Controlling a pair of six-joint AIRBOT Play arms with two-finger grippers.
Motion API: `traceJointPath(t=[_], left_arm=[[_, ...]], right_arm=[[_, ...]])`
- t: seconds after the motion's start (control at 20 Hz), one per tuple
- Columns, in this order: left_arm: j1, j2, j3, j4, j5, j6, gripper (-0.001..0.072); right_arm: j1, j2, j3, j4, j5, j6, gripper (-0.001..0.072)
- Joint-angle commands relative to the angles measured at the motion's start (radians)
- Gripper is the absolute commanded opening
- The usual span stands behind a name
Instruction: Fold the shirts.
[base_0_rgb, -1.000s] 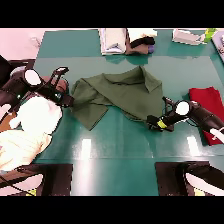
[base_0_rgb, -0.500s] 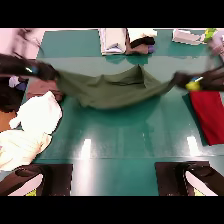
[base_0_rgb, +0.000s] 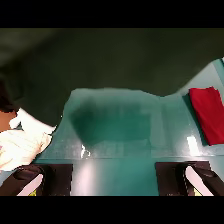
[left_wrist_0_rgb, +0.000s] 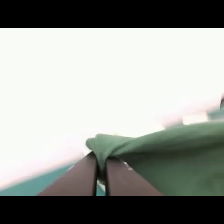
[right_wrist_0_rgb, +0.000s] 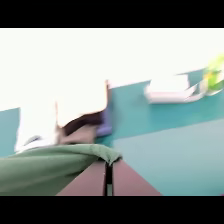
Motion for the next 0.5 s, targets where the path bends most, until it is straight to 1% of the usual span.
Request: traceJointPath(t=[0.0, 0.1, 0.15, 0.2, 0.3, 0.45], left_arm=[[0.001, -0.001, 0.076, 0.034, 0.031, -0.024, 0.0033], [0.001, -0.017, 0.029, 0.077, 0.012, -0.05, 0.0033], [0.001, -0.031, -0.021, 0.1, -0.007, -0.069, 0.0033], [0.001, -0.049, -0.077, 0.116, -0.031, -0.082, 0.0032], [0.001, -0.107, -0.196, 0.116, -0.095, -0.098, 0.0033], [0.001, -0.265, -0.37, 0.113, -0.143, -0.097, 0.0034]], right_arm=[[-0.091, -0.087, 0.212, -0.008, 0.144, -0.044, 0.0018], [-0.09, -0.125, 0.222, 0.02, 0.153, -0.045, 0.0017], [-0.09, -0.133, 0.188, 0.047, 0.144, -0.046, 0.0017], [-0.085, -0.137, 0.129, 0.071, 0.128, -0.048, 0.0017], [-0.045, -0.138, -0.031, 0.066, 0.076, -0.054, 0.0017], [0.036, -0.232, -0.231, 0.059, 0.048, -0.061, 0.0017]])
